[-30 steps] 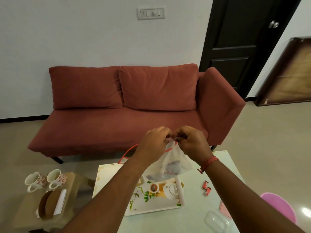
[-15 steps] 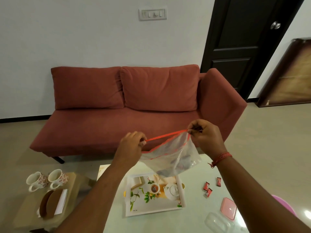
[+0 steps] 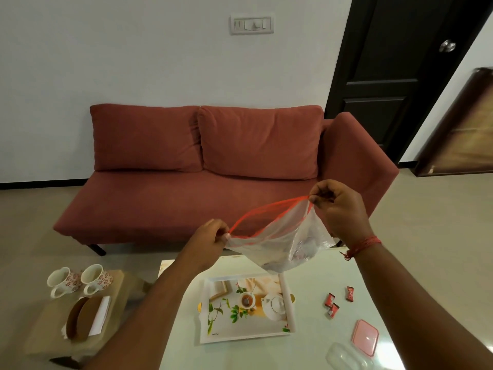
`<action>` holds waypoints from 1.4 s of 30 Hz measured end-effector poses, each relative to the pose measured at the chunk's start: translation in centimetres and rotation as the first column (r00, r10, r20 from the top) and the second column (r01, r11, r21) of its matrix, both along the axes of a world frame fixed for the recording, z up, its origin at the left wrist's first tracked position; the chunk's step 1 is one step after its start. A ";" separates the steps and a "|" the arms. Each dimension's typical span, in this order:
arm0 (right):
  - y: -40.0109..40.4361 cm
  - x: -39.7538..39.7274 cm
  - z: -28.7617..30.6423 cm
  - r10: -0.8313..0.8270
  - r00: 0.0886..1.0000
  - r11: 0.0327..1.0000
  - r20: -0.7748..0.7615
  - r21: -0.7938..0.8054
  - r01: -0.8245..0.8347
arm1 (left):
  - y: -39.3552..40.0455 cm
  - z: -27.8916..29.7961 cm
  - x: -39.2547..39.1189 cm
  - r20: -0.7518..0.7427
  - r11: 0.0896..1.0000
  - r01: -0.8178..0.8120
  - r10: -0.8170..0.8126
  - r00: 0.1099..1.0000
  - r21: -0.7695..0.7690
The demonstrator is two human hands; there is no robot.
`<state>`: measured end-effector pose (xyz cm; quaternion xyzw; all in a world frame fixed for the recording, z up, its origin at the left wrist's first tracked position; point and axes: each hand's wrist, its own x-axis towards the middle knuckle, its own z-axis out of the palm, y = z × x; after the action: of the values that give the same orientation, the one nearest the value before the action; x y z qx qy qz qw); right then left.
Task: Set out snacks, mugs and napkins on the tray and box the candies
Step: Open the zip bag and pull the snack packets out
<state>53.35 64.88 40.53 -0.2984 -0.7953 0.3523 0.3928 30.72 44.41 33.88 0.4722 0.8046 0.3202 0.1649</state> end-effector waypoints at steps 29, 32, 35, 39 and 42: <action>-2.5 -2.2 1.2 0.103 0.994 0.994 0.036 0.023 -0.104 | 4.0 3.5 5.4 0.062 0.968 0.238 -0.233 0.970 -0.077; -2.6 -2.4 1.3 0.112 0.993 0.993 0.036 0.027 -0.113 | 4.2 3.5 5.9 0.011 0.976 0.193 -0.193 0.981 -0.100; -2.5 -2.6 1.1 0.121 0.992 0.993 0.021 0.007 -0.122 | 4.3 3.3 6.0 -0.053 0.985 0.112 -0.120 0.991 -0.128; -2.3 -2.6 0.7 0.112 0.994 0.993 0.016 0.033 -0.112 | 4.2 3.2 5.9 -0.125 0.999 0.029 -0.032 0.992 -0.030; -2.3 -2.3 0.5 0.087 0.994 0.988 0.073 0.118 -0.095 | 4.4 3.2 5.3 -0.075 0.998 -0.024 0.028 0.997 0.054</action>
<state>51.06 62.58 41.03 -0.2490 -0.8409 0.3106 0.3666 36.02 48.85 37.13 0.4776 0.8076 0.3255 0.1174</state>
